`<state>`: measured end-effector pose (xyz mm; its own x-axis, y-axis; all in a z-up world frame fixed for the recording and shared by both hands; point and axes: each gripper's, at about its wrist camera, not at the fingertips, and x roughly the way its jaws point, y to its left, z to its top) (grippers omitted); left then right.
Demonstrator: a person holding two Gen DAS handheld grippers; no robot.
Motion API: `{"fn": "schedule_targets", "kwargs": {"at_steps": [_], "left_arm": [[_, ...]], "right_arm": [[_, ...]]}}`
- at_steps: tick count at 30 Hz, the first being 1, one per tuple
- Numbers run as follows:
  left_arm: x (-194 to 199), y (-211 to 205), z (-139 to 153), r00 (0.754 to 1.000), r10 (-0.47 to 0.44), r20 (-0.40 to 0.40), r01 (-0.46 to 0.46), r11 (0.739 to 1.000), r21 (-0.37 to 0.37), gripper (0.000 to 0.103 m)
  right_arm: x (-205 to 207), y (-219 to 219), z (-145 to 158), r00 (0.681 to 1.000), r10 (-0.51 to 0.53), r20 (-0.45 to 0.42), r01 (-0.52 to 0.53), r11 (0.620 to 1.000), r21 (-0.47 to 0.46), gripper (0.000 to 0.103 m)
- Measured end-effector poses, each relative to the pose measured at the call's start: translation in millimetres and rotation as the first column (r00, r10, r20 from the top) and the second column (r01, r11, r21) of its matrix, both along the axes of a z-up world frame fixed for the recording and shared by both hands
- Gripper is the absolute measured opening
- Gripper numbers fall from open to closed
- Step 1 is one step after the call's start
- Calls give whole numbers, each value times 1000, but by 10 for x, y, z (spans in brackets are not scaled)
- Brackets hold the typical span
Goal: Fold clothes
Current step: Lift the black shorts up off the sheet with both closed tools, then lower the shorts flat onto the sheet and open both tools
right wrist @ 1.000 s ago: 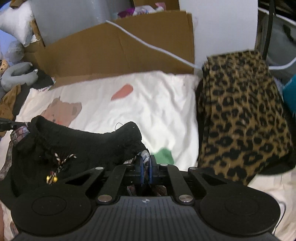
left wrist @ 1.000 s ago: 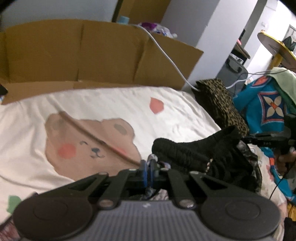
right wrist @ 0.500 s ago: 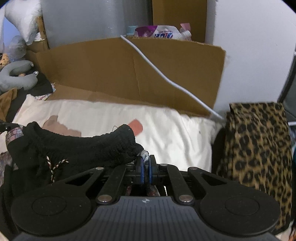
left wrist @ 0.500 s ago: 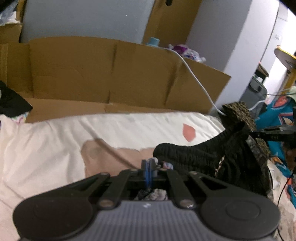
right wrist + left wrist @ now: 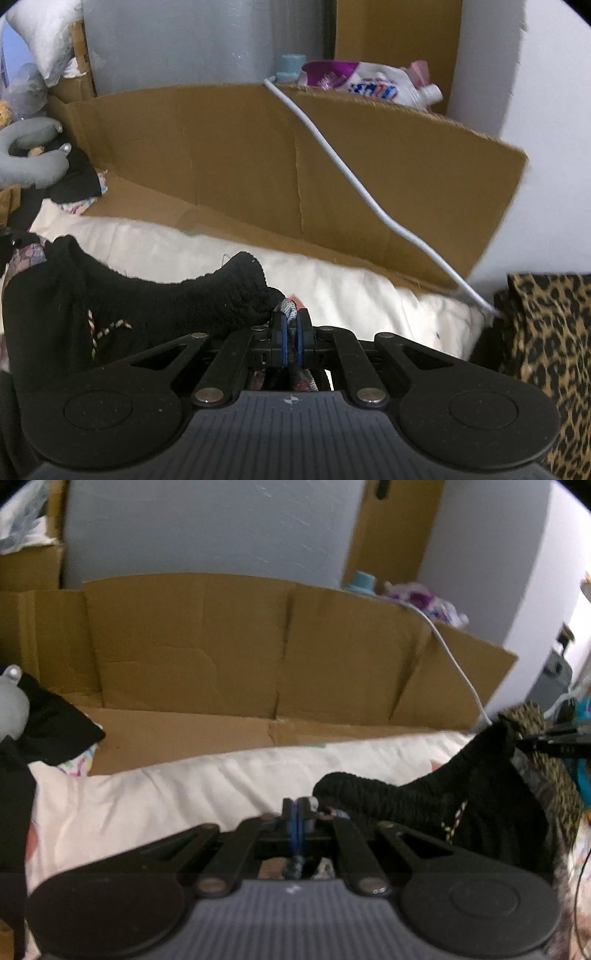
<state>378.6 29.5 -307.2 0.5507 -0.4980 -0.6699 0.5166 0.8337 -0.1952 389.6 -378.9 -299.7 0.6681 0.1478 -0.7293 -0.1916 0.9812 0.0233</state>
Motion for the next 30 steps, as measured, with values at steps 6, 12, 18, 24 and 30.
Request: {"fn": "schedule_targets", "kwargs": {"at_steps": [6,12,18,24,30], "left_arm": [[192,12,103,999,34,39,-34,999,4,1],[403,-40,93,997,48,53,-50,998,37,1],[567,-12,-2,996,73,47,-75,995,60,1],[659,50,-96,993,108,51,-112,991,78,1],[725,-45,-420,992,127,0,-124,976,177,11]], "right_arm": [[266,127,127,1000,14,25,-13,999,-48,2],[585,213,43,1000,-10,12,11,997,-82,2],[801,372,-49,1000,-7,0,7,993,-117,2],[901,502,-112,1000,5,-4,-6,989,-145,2],[967,497,-322,999,-32,-41,25,987,-158,11]]}}
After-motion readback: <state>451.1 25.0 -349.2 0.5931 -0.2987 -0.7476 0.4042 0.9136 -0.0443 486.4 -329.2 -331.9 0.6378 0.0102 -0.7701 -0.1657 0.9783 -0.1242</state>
